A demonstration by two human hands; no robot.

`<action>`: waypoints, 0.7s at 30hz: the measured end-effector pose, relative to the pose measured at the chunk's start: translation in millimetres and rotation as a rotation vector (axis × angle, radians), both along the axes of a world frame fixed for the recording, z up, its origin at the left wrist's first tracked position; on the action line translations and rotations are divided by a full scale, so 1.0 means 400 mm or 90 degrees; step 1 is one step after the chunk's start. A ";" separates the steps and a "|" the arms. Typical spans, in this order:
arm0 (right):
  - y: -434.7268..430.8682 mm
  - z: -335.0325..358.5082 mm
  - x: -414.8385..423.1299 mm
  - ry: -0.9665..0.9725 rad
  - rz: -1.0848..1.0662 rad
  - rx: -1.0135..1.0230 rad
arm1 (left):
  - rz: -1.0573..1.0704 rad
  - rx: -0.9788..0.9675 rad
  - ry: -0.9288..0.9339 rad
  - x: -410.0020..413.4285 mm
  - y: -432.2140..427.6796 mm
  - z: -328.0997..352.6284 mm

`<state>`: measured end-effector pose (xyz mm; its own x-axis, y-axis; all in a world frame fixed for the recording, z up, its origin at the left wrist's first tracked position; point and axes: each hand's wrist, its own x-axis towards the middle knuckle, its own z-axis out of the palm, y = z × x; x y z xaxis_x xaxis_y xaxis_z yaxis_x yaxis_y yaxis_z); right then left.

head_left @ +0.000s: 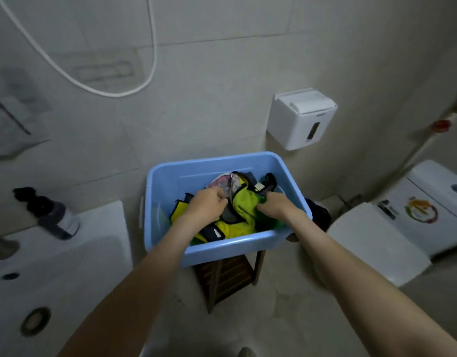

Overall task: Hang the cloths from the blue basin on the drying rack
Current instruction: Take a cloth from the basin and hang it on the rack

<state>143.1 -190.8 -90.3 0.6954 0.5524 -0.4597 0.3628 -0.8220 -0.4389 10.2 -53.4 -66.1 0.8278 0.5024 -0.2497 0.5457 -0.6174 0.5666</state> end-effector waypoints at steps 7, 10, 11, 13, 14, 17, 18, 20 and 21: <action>0.016 -0.012 0.067 -0.028 0.031 0.006 | -0.046 -0.013 -0.029 0.087 -0.026 -0.045; 0.009 0.010 0.094 -0.081 -0.010 0.079 | -0.109 0.000 -0.022 0.118 -0.037 -0.045; 0.009 0.026 0.100 -0.102 -0.024 0.112 | -0.121 0.011 -0.001 0.124 -0.038 -0.044; 0.005 0.063 0.104 -0.125 -0.070 0.187 | -0.125 0.030 0.047 0.130 -0.034 -0.045; 0.002 0.079 0.107 -0.134 -0.096 0.222 | -0.123 0.037 0.064 0.132 -0.029 -0.045; -0.006 0.115 0.117 -0.146 -0.168 0.330 | -0.129 0.078 0.133 0.131 -0.010 -0.029; -0.007 0.128 0.121 -0.137 -0.185 0.371 | -0.135 0.093 0.167 0.130 -0.004 -0.021; -0.005 0.163 0.120 -0.113 -0.208 0.457 | -0.147 0.103 0.218 0.123 0.004 -0.001; -0.002 0.180 0.122 -0.098 -0.212 0.498 | -0.154 0.097 0.224 0.121 0.004 0.010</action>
